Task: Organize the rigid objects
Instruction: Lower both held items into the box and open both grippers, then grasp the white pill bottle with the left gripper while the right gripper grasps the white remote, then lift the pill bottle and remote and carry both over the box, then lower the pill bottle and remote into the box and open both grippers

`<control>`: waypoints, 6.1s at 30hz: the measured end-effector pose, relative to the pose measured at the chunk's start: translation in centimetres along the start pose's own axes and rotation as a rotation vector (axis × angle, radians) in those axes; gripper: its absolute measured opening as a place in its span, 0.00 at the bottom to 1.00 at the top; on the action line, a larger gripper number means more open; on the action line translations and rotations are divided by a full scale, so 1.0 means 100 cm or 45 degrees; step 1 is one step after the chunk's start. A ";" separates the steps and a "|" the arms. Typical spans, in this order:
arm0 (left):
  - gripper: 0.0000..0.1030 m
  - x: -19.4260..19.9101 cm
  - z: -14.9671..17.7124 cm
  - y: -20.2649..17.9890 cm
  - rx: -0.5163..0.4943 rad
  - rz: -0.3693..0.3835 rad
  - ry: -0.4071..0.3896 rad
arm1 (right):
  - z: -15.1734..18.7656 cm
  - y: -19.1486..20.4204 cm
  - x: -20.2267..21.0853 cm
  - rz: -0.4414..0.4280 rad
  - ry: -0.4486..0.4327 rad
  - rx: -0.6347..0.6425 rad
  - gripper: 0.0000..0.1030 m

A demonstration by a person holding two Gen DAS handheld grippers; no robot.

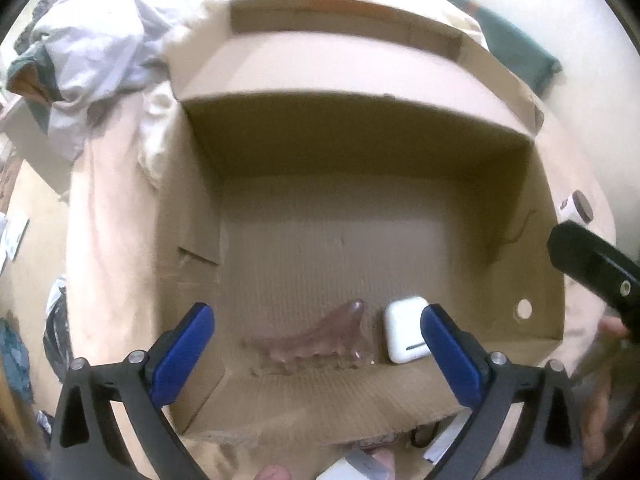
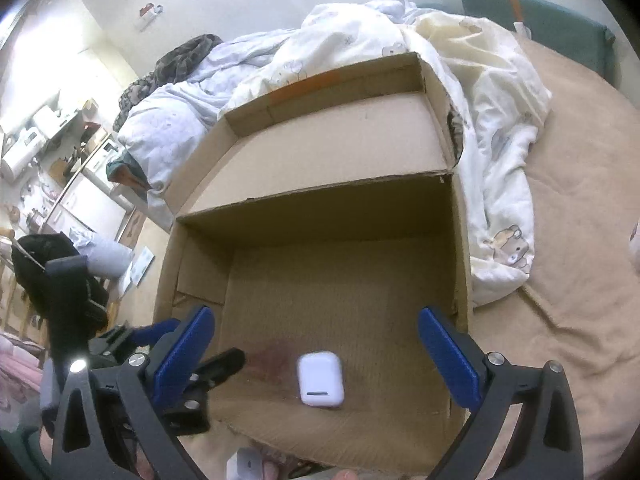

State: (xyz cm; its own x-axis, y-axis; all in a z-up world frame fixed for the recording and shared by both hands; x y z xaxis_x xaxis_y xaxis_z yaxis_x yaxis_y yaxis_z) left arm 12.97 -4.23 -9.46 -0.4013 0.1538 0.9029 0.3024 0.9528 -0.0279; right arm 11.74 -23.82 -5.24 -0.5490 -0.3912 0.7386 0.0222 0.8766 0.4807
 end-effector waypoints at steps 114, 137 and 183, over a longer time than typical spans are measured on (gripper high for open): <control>0.25 0.081 0.075 0.009 -0.026 -0.155 0.038 | 0.095 -0.036 0.062 -0.013 0.458 -0.182 0.23; 0.25 0.061 -0.003 -0.009 -0.133 -0.195 -0.091 | -0.006 0.003 0.022 -0.061 0.285 -0.051 0.23; 0.25 -0.025 0.009 -0.002 -0.114 -0.178 0.072 | 0.018 0.020 -0.059 0.028 0.330 0.148 0.92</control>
State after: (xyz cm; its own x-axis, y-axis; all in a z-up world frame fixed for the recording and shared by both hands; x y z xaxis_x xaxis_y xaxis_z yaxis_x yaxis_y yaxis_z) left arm 13.11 -4.53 -12.13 -0.3962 0.0043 0.9182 0.3243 0.9362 0.1356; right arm 13.50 -19.20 -9.49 -0.3172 -0.4175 0.8515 -0.0727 0.9060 0.4171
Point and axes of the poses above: each gripper's, at about its wrist camera, not at the fingertips, and x roughly against the way its jaws point, y to its left, z to its underside, the point moved 2 cm from there along -x, roughly the way its jaws point, and after that the axes turned 10 degrees about -x, right-handed, at the moved point
